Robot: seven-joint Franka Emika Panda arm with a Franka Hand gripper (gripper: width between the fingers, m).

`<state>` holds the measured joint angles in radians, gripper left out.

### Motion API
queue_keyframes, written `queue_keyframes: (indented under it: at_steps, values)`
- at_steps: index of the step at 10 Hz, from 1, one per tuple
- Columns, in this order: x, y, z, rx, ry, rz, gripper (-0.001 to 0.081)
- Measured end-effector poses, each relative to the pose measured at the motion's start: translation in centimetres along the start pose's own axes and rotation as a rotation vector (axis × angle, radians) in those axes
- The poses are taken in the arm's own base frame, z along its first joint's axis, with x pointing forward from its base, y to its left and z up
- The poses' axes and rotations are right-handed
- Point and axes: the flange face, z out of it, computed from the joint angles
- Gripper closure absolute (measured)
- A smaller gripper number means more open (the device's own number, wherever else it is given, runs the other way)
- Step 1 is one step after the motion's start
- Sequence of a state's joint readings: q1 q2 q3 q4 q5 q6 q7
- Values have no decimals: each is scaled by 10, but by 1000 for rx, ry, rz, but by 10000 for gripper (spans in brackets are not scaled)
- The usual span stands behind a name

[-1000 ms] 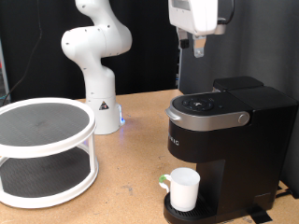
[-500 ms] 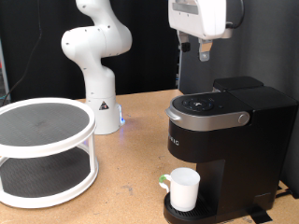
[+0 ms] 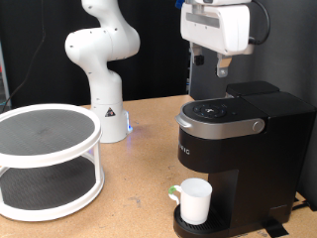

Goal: Make a cup of coffee with the keurig machine

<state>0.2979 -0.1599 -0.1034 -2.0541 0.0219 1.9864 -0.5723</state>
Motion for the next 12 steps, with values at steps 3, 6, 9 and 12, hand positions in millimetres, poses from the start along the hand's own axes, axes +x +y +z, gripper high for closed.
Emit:
queue_keyframes:
  at_steps: [3,6,9,12]
  values:
    - [6,3,0,-7,8,0,1]
    - [10,6,-6,-15,20,4,1]
    - [12,7,-9,-19,31,6,1]
    - [12,7,-12,-21,38,22,1]
